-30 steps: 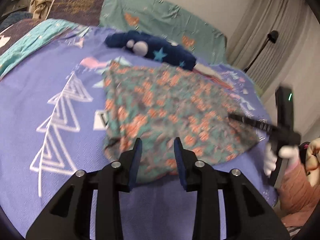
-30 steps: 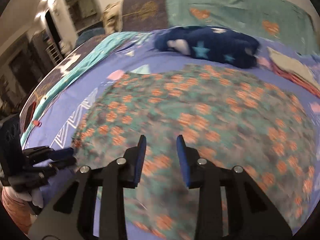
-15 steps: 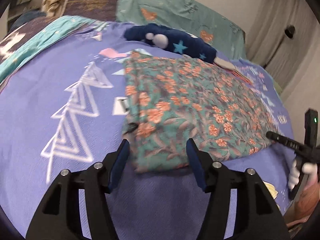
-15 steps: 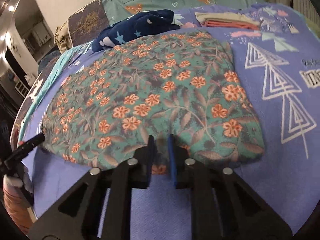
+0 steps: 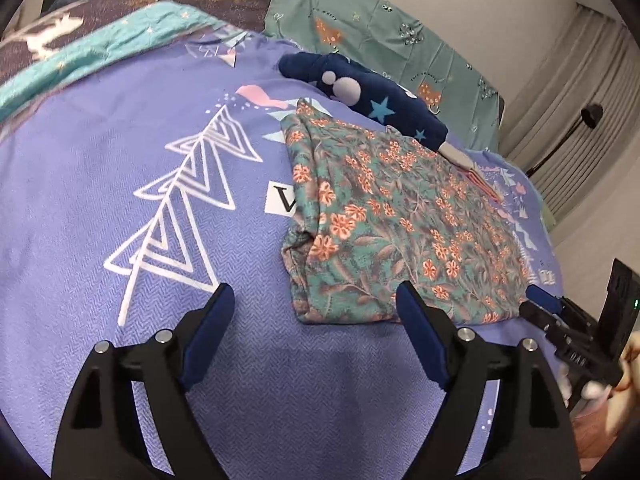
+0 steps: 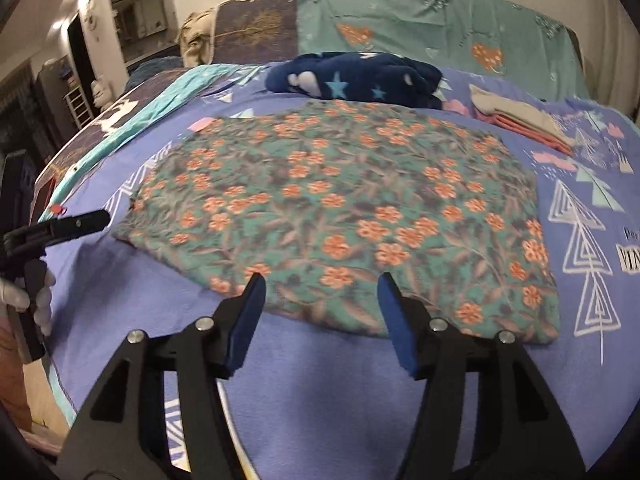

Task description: Fold small clothes

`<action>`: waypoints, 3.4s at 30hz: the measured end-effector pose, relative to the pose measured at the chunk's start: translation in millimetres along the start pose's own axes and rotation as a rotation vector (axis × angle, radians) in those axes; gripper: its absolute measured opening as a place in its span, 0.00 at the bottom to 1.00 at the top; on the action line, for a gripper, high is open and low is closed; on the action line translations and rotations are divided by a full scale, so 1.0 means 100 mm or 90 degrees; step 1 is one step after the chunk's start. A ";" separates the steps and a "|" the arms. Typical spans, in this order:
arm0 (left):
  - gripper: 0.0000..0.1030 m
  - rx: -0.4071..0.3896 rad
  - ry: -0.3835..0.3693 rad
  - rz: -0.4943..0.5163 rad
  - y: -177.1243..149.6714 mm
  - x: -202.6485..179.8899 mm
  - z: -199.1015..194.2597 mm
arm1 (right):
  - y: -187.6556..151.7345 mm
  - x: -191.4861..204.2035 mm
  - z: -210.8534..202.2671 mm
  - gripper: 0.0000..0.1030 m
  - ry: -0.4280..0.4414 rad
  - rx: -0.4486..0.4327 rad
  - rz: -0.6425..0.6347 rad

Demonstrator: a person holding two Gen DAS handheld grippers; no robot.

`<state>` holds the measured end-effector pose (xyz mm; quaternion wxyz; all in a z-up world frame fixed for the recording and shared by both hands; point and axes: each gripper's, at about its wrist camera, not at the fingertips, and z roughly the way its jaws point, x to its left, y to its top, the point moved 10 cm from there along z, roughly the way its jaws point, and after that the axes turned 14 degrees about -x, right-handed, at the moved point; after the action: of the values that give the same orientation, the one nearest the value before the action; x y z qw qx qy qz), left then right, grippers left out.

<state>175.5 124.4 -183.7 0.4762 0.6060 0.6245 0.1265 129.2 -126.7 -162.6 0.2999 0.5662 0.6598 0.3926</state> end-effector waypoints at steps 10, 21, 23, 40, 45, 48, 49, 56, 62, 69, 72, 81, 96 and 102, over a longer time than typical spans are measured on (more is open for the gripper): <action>0.85 0.011 -0.044 -0.089 0.03 0.14 -0.02 | 0.11 0.67 0.16 0.64 0.048 -0.003 -0.116; 0.90 0.006 -0.056 -0.146 0.08 0.35 -0.05 | 0.05 1.40 0.44 0.67 0.093 0.003 -0.243; 0.90 0.006 -0.059 -0.143 0.09 0.34 -0.03 | 0.04 1.53 0.48 0.67 0.096 0.001 -0.273; 0.90 -0.003 -0.084 -0.149 0.23 0.44 0.03 | 0.05 2.18 1.02 0.65 0.016 -0.048 -0.476; 0.90 -0.013 -0.083 -0.130 0.36 0.41 0.05 | 0.10 2.21 1.09 0.55 0.017 -0.044 -0.459; 0.90 -0.014 -0.081 -0.137 0.36 0.43 0.06 | 0.11 2.19 1.10 0.55 0.018 -0.035 -0.443; 0.90 -0.015 -0.080 -0.140 0.36 0.43 0.06 | 0.11 2.19 1.10 0.55 0.018 -0.035 -0.443; 0.90 -0.014 -0.076 -0.158 0.33 0.48 0.08 | 0.13 2.21 1.15 0.55 0.016 -0.038 -0.441; 0.90 -0.018 -0.084 -0.157 0.38 0.48 0.10 | 0.12 2.26 1.22 0.43 0.037 -0.044 -0.437; 0.90 0.002 -0.173 -0.196 0.65 0.22 0.47 | 0.13 2.26 1.05 0.06 0.070 -0.044 -0.400; 0.90 0.049 -0.163 -0.175 0.66 0.11 0.82 | 0.16 2.22 1.00 0.06 0.071 -0.043 -0.374; 0.21 0.087 -0.148 -0.167 0.86 0.09 1.50 | 0.22 2.17 0.97 0.06 0.071 -0.038 -0.344; 0.09 0.050 -0.178 -0.128 1.29 -0.53 1.37 | 0.55 1.89 0.81 0.03 0.031 -0.104 -0.294; 0.09 0.036 -0.218 -0.064 1.40 -1.32 1.35 | 0.94 1.27 0.40 0.03 0.004 -0.151 -0.175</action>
<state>340.9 -15.4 -91.5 0.5644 0.5997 0.5669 -0.0203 188.3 10.0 -96.4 0.4133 0.4303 0.6808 0.4249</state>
